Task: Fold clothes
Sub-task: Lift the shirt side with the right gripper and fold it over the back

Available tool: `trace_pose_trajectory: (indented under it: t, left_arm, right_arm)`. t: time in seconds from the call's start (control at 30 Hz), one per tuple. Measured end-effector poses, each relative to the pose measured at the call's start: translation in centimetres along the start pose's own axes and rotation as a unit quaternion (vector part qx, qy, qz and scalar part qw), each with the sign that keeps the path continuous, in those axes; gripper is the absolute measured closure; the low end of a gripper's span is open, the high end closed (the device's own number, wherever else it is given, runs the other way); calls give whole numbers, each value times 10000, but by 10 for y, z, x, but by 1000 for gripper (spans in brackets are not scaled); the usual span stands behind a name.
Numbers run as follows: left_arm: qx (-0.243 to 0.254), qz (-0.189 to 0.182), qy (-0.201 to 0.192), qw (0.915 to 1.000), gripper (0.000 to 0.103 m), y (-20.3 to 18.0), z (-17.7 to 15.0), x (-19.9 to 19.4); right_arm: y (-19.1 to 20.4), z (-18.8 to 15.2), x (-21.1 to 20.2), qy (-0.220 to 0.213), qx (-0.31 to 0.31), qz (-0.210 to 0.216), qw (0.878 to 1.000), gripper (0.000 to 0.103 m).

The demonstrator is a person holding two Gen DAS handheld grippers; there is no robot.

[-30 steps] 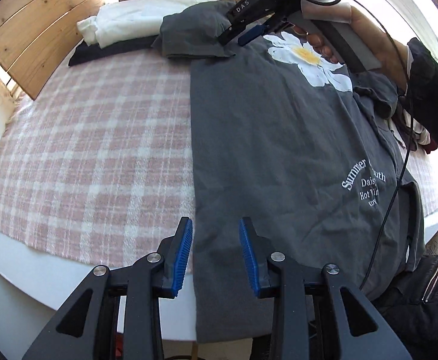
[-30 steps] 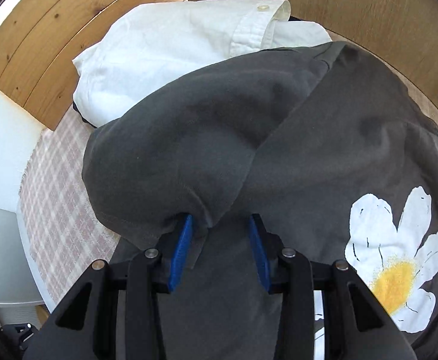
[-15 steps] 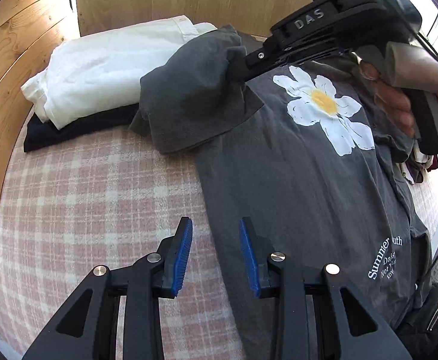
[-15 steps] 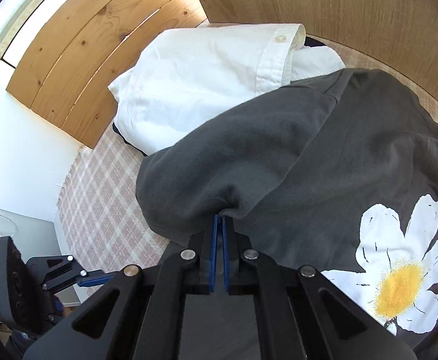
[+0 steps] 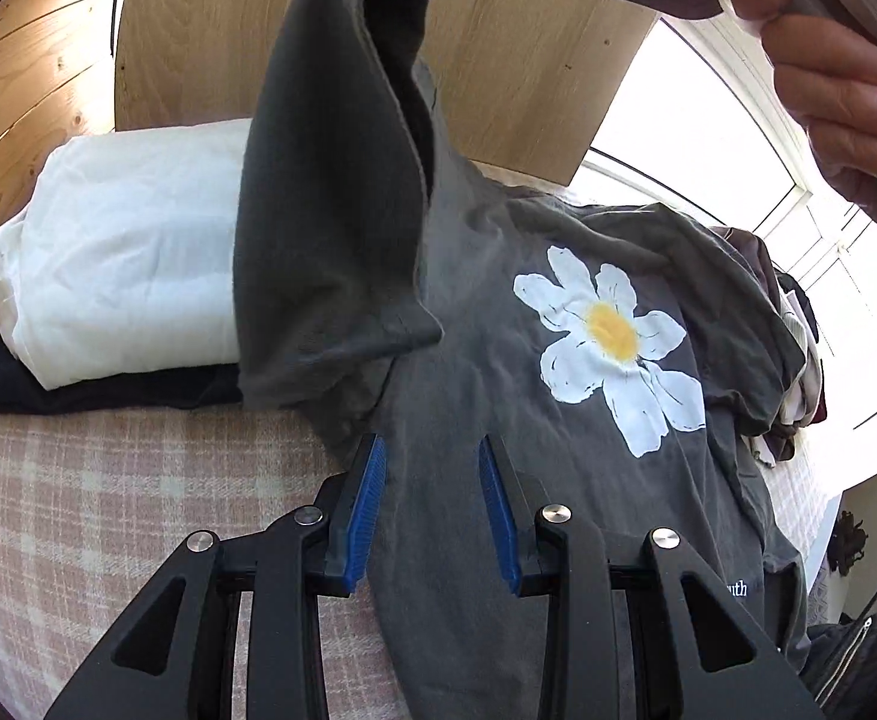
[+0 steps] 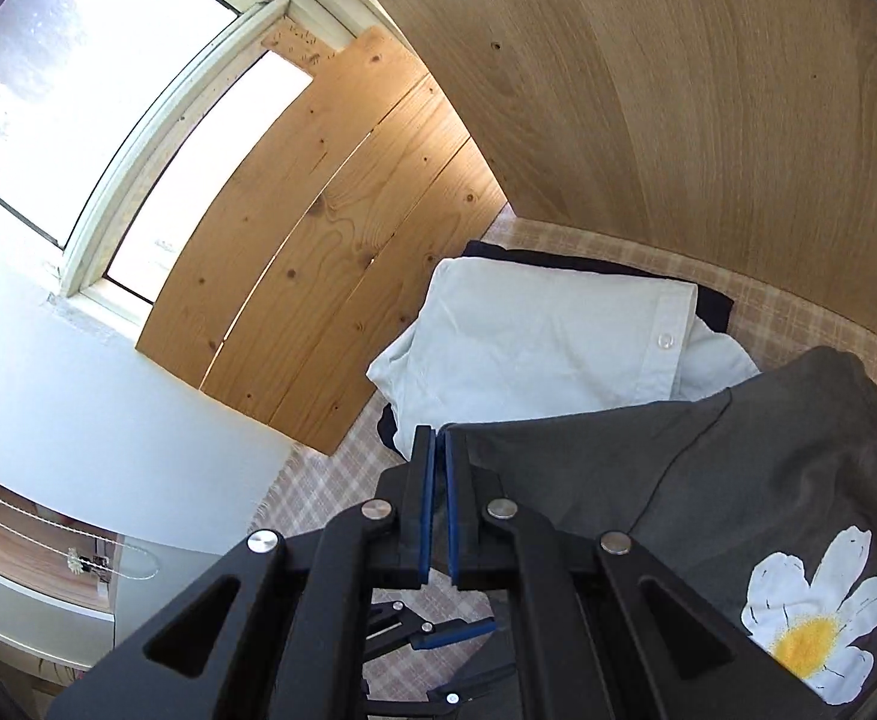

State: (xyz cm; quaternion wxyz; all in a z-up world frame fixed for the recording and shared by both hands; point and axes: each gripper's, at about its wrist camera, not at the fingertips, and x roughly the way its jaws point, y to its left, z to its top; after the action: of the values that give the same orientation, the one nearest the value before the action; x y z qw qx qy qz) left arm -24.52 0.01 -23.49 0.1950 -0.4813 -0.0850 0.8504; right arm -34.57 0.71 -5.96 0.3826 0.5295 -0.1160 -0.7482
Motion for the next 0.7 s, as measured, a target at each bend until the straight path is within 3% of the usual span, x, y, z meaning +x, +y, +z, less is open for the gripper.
trace_pose_trajectory:
  t: [0.13, 0.33, 0.53, 0.67, 0.7]
  left_arm:
    - [233, -146, 10, 9996, 72, -10, 8, 8]
    - [-278, -253, 29, 9993, 72, 9, 22, 19]
    - [-1009, -330, -79, 9943, 69, 33, 34, 21]
    - [-1056, -270, -1, 9940, 66, 23, 27, 12]
    - [-798, -131, -4, 9967, 64, 15, 24, 8]
  right_arm:
    - [-5, 5, -5, 8, 73, -40, 10000, 100]
    - [-24, -1, 0, 170, 284, -128, 9994, 100]
    - [-50, -10, 16, 321, 375, -501, 9975, 100]
    - [-60, -11, 18, 375, 352, -634, 9967, 100]
    - [-61, -11, 19, 394, 328, -661, 9965, 100]
